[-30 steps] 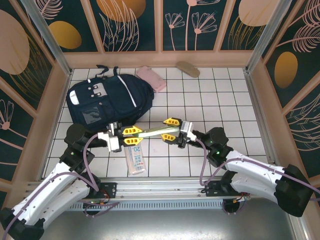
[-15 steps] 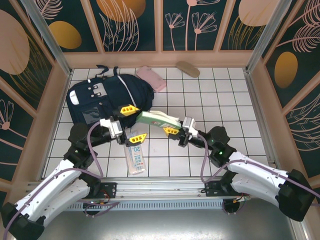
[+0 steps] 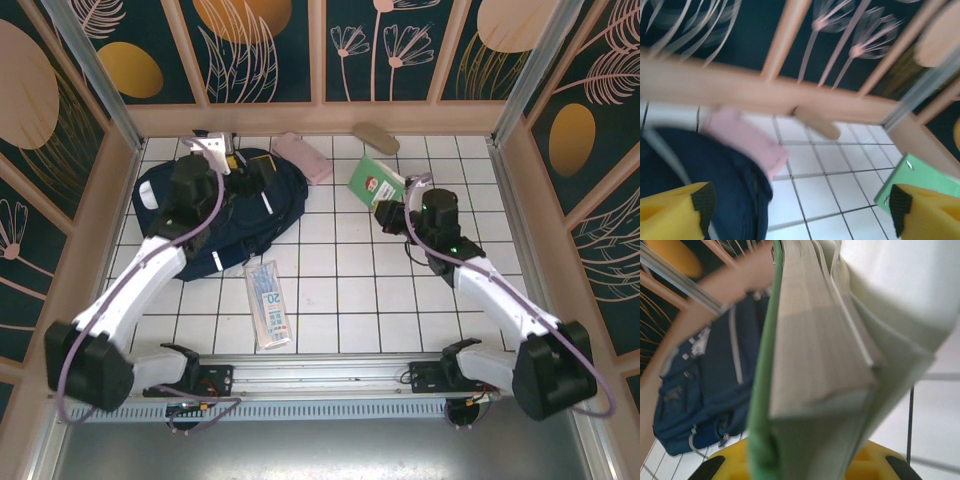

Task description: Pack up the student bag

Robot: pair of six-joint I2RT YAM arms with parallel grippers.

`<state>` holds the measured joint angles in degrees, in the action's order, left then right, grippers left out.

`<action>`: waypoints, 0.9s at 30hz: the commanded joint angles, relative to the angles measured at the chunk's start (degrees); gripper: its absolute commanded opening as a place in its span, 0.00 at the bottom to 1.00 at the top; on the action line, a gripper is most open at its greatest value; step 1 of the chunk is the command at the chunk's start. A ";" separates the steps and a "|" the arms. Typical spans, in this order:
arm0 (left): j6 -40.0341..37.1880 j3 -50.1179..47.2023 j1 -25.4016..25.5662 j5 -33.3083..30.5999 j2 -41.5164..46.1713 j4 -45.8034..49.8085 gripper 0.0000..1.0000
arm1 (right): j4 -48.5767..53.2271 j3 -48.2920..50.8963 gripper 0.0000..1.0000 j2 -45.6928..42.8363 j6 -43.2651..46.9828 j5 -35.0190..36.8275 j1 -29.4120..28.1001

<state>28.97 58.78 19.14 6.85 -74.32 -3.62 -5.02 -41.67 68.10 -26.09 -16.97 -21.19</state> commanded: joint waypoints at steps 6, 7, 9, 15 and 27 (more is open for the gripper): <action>26.28 16.03 -5.14 1.33 -22.18 14.54 0.81 | -2.45 -1.44 0.00 7.26 -9.02 -8.55 0.36; 27.29 16.71 -5.60 1.72 -23.42 13.89 0.80 | -3.11 -1.42 0.00 8.06 -9.36 -8.92 0.34; 28.33 18.67 -6.27 1.51 -27.87 13.44 0.76 | -5.19 -1.05 0.00 9.52 -10.40 -10.01 0.37; 29.17 27.41 -7.54 2.52 -38.31 16.68 0.67 | -7.32 -1.30 0.00 12.90 -11.09 -11.32 0.54; 27.19 32.50 -7.61 6.62 -47.75 12.89 0.27 | -9.17 0.32 0.00 13.80 -11.52 -11.46 1.30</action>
<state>57.56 89.45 11.66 11.44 -120.27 10.35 -10.37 -41.63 82.43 -36.91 -27.14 -20.64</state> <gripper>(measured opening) 0.330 0.156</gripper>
